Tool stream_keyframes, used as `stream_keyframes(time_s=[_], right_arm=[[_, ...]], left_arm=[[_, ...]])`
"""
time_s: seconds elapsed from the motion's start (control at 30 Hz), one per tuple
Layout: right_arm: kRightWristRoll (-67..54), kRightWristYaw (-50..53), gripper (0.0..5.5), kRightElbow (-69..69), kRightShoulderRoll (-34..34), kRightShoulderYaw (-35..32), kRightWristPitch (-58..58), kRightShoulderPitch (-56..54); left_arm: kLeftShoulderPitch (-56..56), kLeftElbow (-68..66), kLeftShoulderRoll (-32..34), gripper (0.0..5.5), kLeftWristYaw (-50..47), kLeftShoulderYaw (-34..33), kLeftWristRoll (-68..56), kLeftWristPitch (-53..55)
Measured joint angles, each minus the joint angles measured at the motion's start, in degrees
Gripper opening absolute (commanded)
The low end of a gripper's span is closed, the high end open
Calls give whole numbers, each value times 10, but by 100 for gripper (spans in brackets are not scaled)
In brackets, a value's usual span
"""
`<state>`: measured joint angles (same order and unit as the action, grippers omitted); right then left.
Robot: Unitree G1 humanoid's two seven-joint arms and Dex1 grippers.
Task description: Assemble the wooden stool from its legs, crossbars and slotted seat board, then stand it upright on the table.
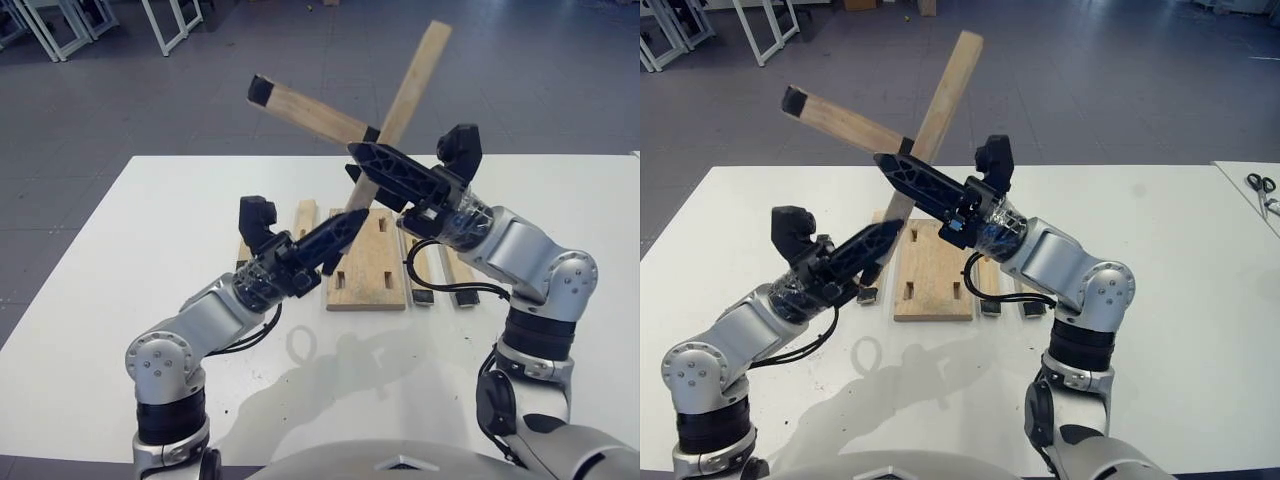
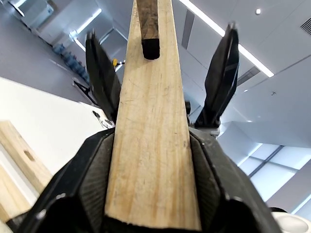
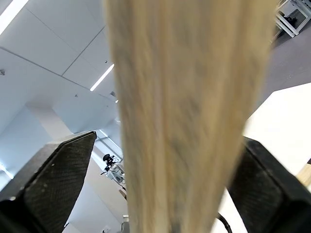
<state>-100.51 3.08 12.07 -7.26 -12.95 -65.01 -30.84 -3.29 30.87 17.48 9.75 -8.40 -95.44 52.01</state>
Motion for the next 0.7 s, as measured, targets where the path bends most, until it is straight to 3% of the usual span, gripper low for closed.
stream_keyframes(time_s=[0.2, 0.37, 0.5, 0.53, 0.7], right_arm=[[-89, -58, 293, -48, -124, 45, -32, -10], [-89, -119, 216, -76, -184, 74, -51, -24], [-89, -128, 212, -80, -204, 94, -50, -27], [-89, -128, 212, -82, -205, 97, -45, -27], [-87, -130, 207, -88, -211, 96, -26, -27]], left_arm=[[7, -30, 78, 205, 100, 1, 6, 21], [3, -36, 92, 205, 140, 7, 20, 23], [9, -31, 100, 205, 156, 13, 42, 22], [9, -29, 100, 242, 156, 15, 49, 19], [0, -35, 101, 323, 128, 1, 31, -4]])
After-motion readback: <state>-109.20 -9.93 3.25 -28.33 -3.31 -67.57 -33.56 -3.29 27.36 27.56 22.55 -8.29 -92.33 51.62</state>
